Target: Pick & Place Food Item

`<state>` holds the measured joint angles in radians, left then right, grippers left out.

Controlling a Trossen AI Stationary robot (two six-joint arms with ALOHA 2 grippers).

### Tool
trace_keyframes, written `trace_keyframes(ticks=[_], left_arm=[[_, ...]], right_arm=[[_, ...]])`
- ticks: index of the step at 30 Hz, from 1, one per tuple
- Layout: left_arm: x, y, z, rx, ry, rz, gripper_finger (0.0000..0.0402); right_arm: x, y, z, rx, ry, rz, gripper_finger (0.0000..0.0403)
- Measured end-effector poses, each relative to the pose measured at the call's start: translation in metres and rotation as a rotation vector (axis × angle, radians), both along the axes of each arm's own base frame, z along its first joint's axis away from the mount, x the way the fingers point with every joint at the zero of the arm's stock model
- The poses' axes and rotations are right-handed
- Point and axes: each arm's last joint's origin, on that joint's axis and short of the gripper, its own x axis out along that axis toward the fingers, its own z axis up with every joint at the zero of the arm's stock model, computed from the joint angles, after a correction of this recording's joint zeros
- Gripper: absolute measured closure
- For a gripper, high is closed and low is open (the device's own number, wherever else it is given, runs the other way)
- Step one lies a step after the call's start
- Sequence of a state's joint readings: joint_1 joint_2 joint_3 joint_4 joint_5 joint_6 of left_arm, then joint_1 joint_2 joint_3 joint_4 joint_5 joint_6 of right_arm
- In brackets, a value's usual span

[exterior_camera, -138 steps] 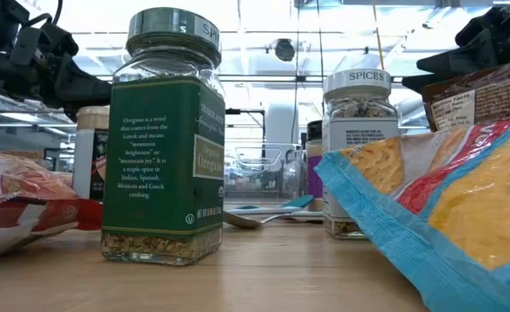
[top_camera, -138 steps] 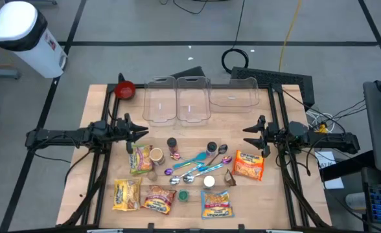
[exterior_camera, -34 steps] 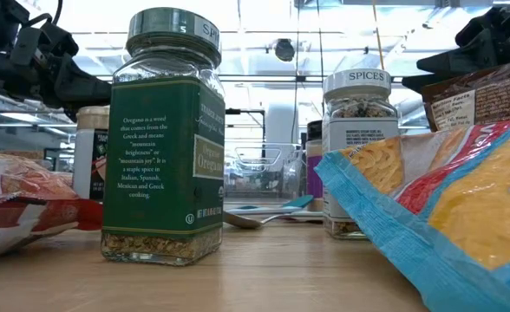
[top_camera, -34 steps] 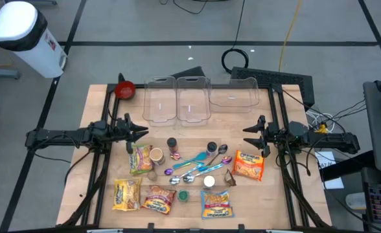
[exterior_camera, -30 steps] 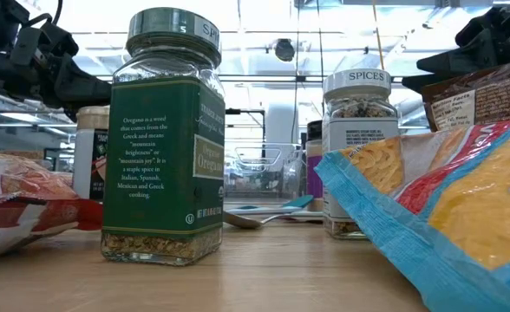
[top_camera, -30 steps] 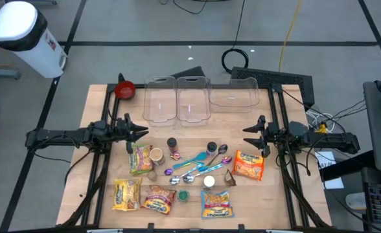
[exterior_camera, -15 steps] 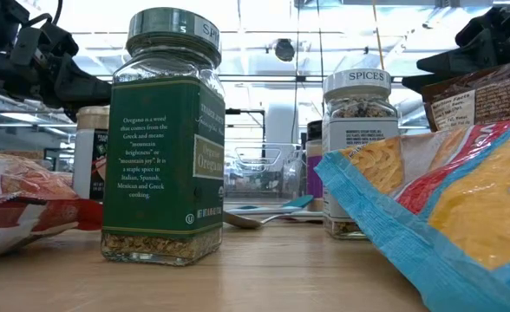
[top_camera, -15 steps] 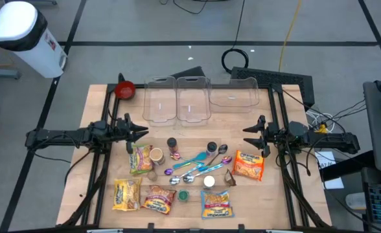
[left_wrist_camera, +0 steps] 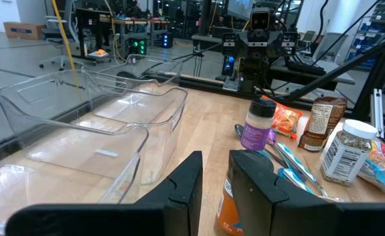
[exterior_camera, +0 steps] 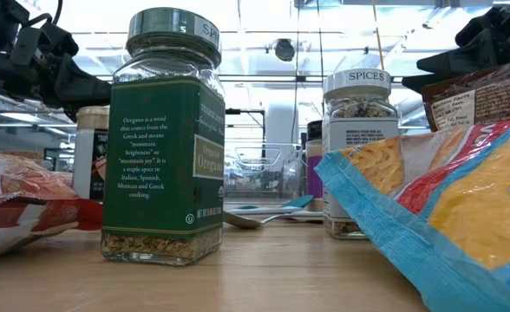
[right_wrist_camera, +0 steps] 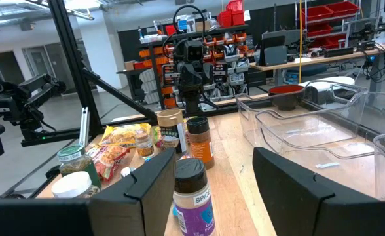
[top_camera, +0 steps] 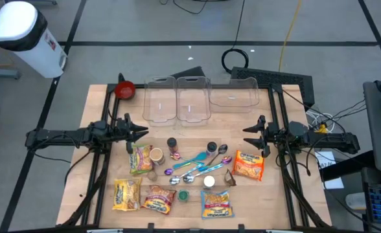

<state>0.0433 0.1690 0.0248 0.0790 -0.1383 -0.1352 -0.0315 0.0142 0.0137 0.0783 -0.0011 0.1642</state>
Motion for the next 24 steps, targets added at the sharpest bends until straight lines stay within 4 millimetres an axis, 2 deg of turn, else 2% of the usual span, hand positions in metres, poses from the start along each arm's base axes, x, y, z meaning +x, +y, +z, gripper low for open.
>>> trace_keyframes(ticks=[16,24], left_arm=[[0.000,0.000,0.000,0.000,0.000,0.000,0.0321],[0.000,0.000,0.000,0.000,0.000,0.000,0.0321]], right_arm=[[0.000,0.000,0.001,0.000,-0.007,0.000,0.0206],[-0.003,0.000,0.020,0.191,-0.213,0.032,0.0206]])
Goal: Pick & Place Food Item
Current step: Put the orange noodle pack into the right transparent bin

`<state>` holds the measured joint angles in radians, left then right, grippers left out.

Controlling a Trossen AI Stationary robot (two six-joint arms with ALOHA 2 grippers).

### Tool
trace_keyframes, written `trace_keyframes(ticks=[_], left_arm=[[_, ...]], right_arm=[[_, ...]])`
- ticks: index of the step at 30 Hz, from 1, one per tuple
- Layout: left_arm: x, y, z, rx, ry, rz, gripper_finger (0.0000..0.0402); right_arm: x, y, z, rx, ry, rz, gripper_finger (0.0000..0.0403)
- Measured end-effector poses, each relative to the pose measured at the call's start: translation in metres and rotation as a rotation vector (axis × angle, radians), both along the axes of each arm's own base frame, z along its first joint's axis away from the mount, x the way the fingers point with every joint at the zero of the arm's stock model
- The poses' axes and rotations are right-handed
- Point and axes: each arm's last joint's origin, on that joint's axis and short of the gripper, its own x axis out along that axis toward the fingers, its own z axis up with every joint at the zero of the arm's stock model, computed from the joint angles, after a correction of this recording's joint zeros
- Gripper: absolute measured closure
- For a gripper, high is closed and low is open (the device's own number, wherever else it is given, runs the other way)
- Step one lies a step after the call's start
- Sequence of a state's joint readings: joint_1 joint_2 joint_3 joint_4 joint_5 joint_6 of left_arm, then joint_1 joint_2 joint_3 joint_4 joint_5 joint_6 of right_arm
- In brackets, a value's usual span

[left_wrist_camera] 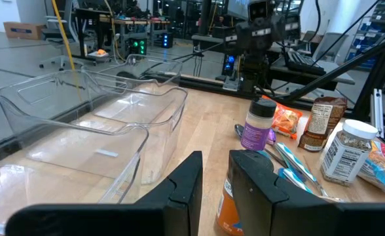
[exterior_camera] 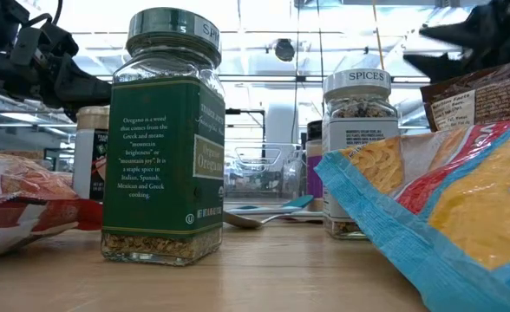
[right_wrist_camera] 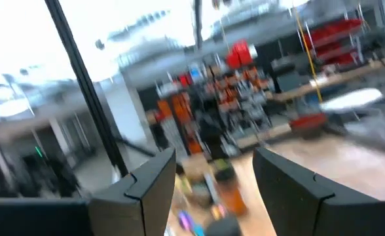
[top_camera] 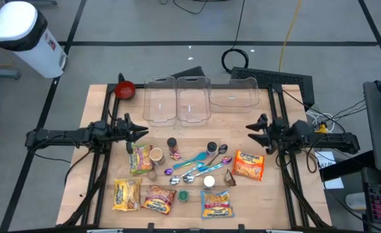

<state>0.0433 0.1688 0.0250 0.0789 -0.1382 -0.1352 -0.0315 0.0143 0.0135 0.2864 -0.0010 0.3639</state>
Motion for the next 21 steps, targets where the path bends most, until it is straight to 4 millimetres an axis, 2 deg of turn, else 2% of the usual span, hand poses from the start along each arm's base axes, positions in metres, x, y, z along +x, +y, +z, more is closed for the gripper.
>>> trace_keyframes(ticks=[5,15,17,19,21], left_arm=[[0.000,0.000,0.000,0.000,0.000,0.000,0.0321],[0.000,0.000,0.000,0.000,0.000,0.000,0.0321],[0.000,0.000,0.000,0.000,0.000,0.000,0.0321],[0.000,0.000,0.000,0.000,0.000,0.000,0.0321],[0.000,0.000,0.000,0.000,0.001,0.000,0.0321]], right_arm=[[-0.005,0.000,0.015,0.017,-0.161,0.011,0.0206],[-0.007,0.001,0.021,-0.051,-0.224,-0.001,0.0204],[-0.005,0.003,0.020,-0.072,-0.198,0.060,0.0194],[0.002,0.007,0.018,-0.080,-0.098,0.135,0.0175],[0.008,0.011,0.033,-0.081,0.003,0.202,0.0153]])
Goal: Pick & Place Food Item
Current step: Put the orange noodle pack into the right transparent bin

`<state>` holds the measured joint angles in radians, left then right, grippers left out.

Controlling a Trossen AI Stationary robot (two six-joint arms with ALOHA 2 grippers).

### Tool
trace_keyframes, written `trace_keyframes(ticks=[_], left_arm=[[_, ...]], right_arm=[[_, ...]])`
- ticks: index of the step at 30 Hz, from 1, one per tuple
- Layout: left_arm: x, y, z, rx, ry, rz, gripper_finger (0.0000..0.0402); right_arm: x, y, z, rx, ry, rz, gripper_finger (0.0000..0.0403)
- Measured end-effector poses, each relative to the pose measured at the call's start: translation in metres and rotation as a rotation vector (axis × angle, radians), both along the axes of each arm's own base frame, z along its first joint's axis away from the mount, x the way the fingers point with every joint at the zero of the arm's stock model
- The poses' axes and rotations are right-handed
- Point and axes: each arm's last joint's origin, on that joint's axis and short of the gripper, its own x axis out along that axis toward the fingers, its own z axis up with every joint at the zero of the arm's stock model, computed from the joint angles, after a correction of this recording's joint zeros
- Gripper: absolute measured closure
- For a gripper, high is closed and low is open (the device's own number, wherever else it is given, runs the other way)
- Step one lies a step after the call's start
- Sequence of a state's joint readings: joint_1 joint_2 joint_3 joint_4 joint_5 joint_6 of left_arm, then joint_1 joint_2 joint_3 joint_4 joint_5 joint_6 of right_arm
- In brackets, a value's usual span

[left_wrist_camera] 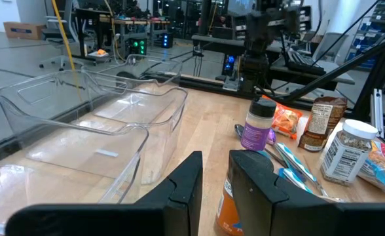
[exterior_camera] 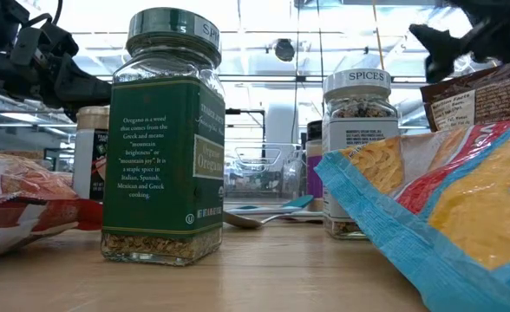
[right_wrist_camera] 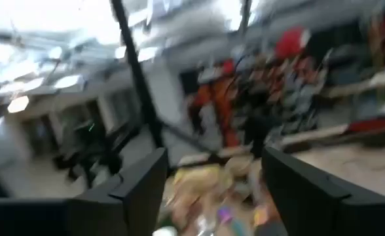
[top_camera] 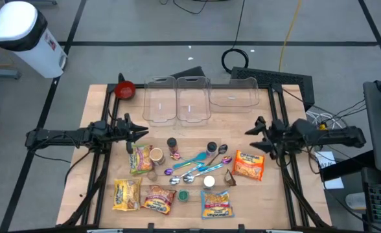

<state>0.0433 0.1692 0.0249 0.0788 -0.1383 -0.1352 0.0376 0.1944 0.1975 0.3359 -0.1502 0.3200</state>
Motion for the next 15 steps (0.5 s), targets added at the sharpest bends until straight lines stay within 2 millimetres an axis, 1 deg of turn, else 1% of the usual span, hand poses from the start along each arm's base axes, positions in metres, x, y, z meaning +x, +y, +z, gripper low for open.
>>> trace_keyframes(ticks=[2,4,6,8,9,12,15], left_arm=[[0.000,0.000,0.000,0.000,0.000,0.000,0.0321],[0.000,0.000,0.000,0.000,0.000,0.000,0.0321],[0.000,0.000,0.000,0.000,-0.001,0.000,0.0321],[0.000,0.000,0.000,0.000,0.000,0.000,0.0321],[0.000,0.000,0.000,0.000,-0.001,0.001,0.0321],[0.000,0.000,0.000,0.000,-0.001,0.000,0.0321],[0.000,0.000,0.000,0.000,-0.001,0.000,0.0321]], right_arm=[[0.006,0.003,0.012,-0.009,0.142,0.033,0.0136],[0.014,0.005,0.012,-0.016,0.360,0.017,0.0125],[0.021,0.005,0.005,-0.016,0.592,-0.048,0.0121],[0.026,0.004,0.001,0.006,0.768,-0.110,0.0121],[0.028,0.004,-0.002,0.022,0.839,-0.133,0.0122],[0.031,0.004,-0.018,0.095,1.031,-0.171,0.0128],[0.035,0.006,-0.029,0.158,1.155,-0.166,0.0134]])
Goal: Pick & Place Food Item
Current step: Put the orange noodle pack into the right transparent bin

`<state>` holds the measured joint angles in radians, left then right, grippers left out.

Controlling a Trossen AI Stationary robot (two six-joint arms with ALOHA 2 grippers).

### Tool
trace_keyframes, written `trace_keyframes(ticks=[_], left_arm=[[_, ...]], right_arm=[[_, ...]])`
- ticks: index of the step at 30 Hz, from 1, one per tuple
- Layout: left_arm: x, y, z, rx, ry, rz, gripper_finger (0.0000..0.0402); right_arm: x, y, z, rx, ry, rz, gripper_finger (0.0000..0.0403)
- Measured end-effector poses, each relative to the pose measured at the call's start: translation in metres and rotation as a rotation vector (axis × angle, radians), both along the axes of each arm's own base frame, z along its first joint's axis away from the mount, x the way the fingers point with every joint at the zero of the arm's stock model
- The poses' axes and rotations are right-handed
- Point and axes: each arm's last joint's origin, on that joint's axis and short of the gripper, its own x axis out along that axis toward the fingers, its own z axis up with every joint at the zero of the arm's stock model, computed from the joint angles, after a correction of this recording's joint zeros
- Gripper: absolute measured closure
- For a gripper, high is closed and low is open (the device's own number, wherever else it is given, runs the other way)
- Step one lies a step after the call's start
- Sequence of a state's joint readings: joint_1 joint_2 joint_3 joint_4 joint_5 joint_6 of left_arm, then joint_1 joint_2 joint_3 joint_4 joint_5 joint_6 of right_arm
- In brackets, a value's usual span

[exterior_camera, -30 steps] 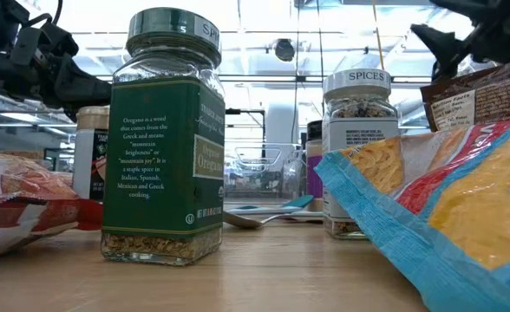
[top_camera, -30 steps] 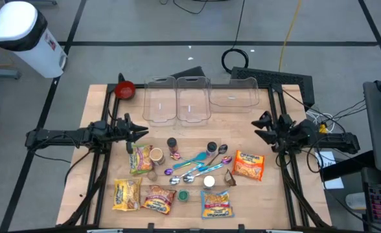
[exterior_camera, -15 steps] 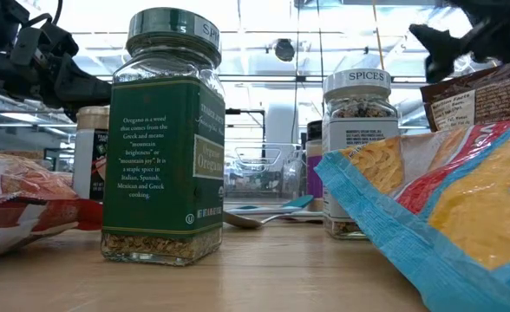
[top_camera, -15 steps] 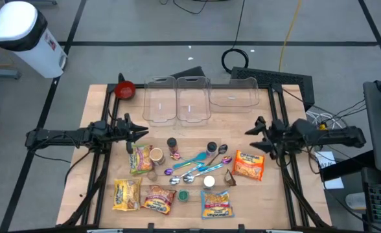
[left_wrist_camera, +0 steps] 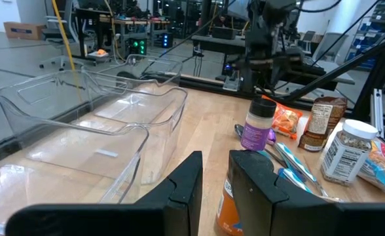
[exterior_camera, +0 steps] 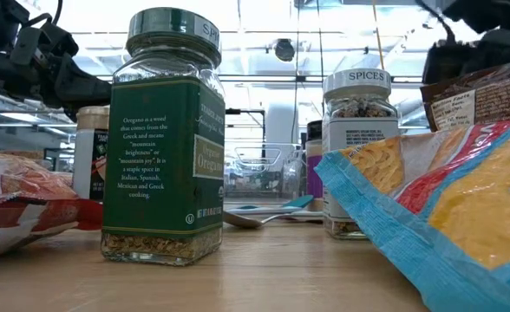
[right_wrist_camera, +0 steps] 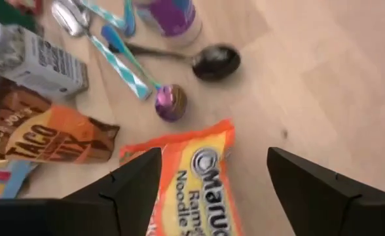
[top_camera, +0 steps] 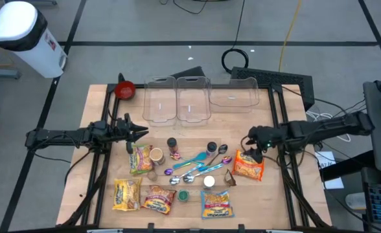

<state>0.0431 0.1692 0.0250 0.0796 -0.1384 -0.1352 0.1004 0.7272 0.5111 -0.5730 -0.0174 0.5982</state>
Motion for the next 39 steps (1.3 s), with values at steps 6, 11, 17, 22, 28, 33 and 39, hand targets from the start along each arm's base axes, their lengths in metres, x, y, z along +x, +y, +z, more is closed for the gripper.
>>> trace_keyframes(ticks=[6,11,17,22,28,33,39], left_arm=[[0.000,0.000,0.000,0.000,0.000,0.000,0.0321],[0.000,0.000,0.000,0.000,0.000,0.000,0.0321],[0.000,0.000,0.000,0.000,0.000,0.000,0.0321],[0.000,0.000,0.000,0.000,0.000,0.000,0.0321],[0.000,0.000,0.000,0.000,0.000,0.000,0.0321],[0.000,0.000,0.000,0.000,0.000,0.000,0.0321],[0.000,0.000,0.000,0.000,0.001,0.001,0.0321]], right_arm=[[0.010,0.002,-0.023,0.005,0.045,0.010,0.0138],[0.009,0.002,-0.039,0.001,0.093,0.008,0.0138],[0.006,0.002,-0.047,0.028,0.123,0.013,0.0150],[0.005,0.003,-0.048,0.048,0.129,0.028,0.0185],[0.005,0.003,-0.049,0.048,0.128,0.032,0.0245],[0.005,0.003,-0.049,0.042,0.127,0.041,0.0294],[0.007,0.003,-0.047,0.023,0.100,0.066,0.0345]])
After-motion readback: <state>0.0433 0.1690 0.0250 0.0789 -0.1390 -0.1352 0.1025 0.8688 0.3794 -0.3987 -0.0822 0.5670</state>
